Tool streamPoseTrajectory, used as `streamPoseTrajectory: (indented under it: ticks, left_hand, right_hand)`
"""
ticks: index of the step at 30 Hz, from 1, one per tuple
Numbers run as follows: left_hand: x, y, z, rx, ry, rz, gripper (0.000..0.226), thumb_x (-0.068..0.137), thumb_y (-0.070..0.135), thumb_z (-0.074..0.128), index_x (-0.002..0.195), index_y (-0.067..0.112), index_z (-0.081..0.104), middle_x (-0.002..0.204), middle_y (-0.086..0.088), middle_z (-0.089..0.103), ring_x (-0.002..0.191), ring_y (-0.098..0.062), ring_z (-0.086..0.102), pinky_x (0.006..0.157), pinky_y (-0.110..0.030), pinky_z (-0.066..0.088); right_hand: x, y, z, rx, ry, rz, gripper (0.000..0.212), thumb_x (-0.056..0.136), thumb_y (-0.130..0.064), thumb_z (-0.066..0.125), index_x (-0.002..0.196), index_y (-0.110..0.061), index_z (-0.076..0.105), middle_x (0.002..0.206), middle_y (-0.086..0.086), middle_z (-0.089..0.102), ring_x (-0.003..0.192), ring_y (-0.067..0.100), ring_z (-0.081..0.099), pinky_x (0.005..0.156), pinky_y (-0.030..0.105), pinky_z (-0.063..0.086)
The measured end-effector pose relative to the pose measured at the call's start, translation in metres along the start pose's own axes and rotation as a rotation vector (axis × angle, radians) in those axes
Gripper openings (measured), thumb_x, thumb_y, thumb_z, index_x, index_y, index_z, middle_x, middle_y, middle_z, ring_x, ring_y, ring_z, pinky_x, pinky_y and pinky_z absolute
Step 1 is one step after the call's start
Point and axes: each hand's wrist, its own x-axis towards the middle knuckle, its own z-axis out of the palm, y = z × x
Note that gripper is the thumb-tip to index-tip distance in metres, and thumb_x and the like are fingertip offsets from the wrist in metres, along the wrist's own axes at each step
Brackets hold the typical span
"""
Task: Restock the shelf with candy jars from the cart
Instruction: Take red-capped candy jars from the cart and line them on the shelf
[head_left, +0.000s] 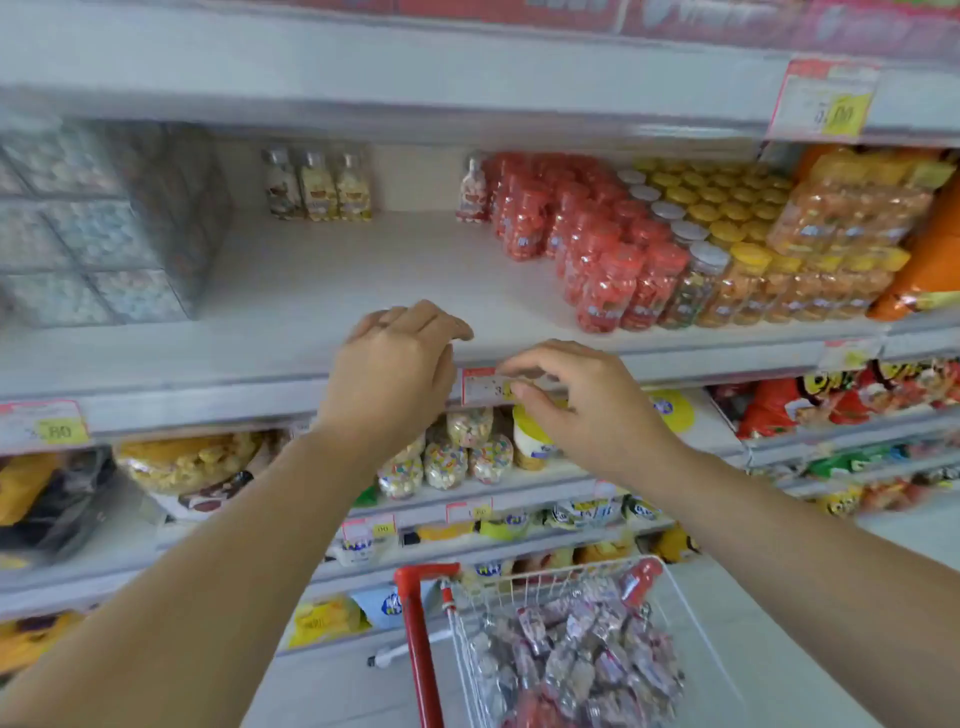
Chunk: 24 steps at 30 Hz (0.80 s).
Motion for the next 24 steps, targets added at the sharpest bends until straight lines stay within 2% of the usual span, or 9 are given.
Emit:
streamPoseTrajectory:
  ticks: [2,5,7,9,13,17,19,21,24]
  left_hand:
    - [-0.039,0.028,0.018,-0.093,-0.045,0.089,0.025,0.089,0.017,0.051,0.104,0.019,0.071,0.101,0.001,0.07,0.086,-0.024,0.065,0.077,-0.035,0.05]
    - [-0.11,0.061,0.062,-0.22,-0.24,0.041,0.024,0.092,0.022,0.051,0.105,0.024,0.071,0.101,0.008,0.069,0.082,-0.021,0.067,0.067,-0.03,0.051]
    - [-0.153,0.077,0.092,-0.301,-0.413,-0.065,0.024,0.096,0.023,0.051,0.11,0.029,0.068,0.108,0.011,0.066,0.088,-0.018,0.068,0.068,-0.03,0.054]
    - [-0.187,0.09,0.113,-0.347,-0.61,-0.198,0.027,0.101,0.028,0.046,0.121,0.035,0.062,0.12,0.016,0.059,0.1,-0.014,0.064,0.076,-0.03,0.053]
    - [-0.235,0.11,0.136,-0.371,-0.856,-0.334,0.034,0.102,0.027,0.043,0.133,0.034,0.054,0.133,0.015,0.052,0.109,-0.011,0.061,0.085,-0.027,0.05]
    - [-0.27,0.119,0.167,-0.426,-1.003,-0.54,0.036,0.099,0.027,0.048,0.135,0.028,0.053,0.131,0.005,0.053,0.11,-0.016,0.061,0.092,-0.035,0.052]
    - [-0.282,0.131,0.186,-0.458,-1.045,-0.637,0.036,0.098,0.028,0.05,0.134,0.025,0.053,0.131,0.001,0.054,0.111,-0.017,0.06,0.097,-0.036,0.05]
    - [-0.291,0.144,0.209,-0.466,-1.066,-0.745,0.037,0.099,0.027,0.05,0.135,0.022,0.052,0.131,-0.002,0.055,0.114,-0.018,0.059,0.1,-0.032,0.048]
    - [-0.297,0.162,0.25,-0.542,-0.994,-0.993,0.037,0.097,0.019,0.057,0.133,0.017,0.055,0.128,-0.004,0.06,0.104,-0.016,0.06,0.088,-0.022,0.047]
  right_hand:
    - [-0.041,0.013,0.006,0.042,-0.046,0.016,0.017,0.093,-0.013,0.063,0.107,-0.016,0.072,0.096,-0.007,0.07,0.088,0.005,0.062,0.078,0.019,0.047]
    - [-0.108,0.046,0.03,0.062,-0.192,0.185,0.016,0.093,-0.014,0.065,0.106,-0.02,0.073,0.09,-0.017,0.066,0.083,-0.001,0.062,0.074,0.016,0.048]
    - [-0.149,0.072,0.048,0.031,-0.289,0.303,0.016,0.093,-0.021,0.066,0.107,-0.025,0.072,0.089,-0.025,0.064,0.084,-0.005,0.062,0.075,0.015,0.049]
    - [-0.182,0.095,0.061,0.044,-0.36,0.434,0.015,0.093,-0.023,0.066,0.106,-0.027,0.072,0.089,-0.024,0.066,0.083,-0.006,0.063,0.075,0.016,0.05]
    - [-0.229,0.135,0.083,0.076,-0.46,0.61,0.017,0.093,-0.016,0.066,0.097,-0.032,0.068,0.087,-0.024,0.067,0.079,-0.011,0.062,0.066,0.004,0.043]
    - [-0.259,0.168,0.11,0.061,-0.562,0.687,0.016,0.094,-0.018,0.064,0.107,-0.026,0.07,0.097,-0.012,0.07,0.084,-0.003,0.064,0.07,0.009,0.046]
    - [-0.268,0.185,0.122,0.035,-0.657,0.688,0.017,0.094,-0.021,0.063,0.11,-0.022,0.069,0.098,-0.008,0.07,0.086,0.004,0.064,0.077,0.024,0.054]
    - [-0.272,0.207,0.131,0.009,-0.765,0.681,0.021,0.094,-0.025,0.062,0.114,-0.021,0.069,0.102,-0.006,0.069,0.089,0.009,0.065,0.084,0.034,0.055]
    - [-0.266,0.248,0.134,-0.004,-0.846,0.696,0.034,0.091,-0.03,0.066,0.124,-0.023,0.064,0.12,-0.004,0.066,0.106,0.013,0.062,0.091,0.032,0.052]
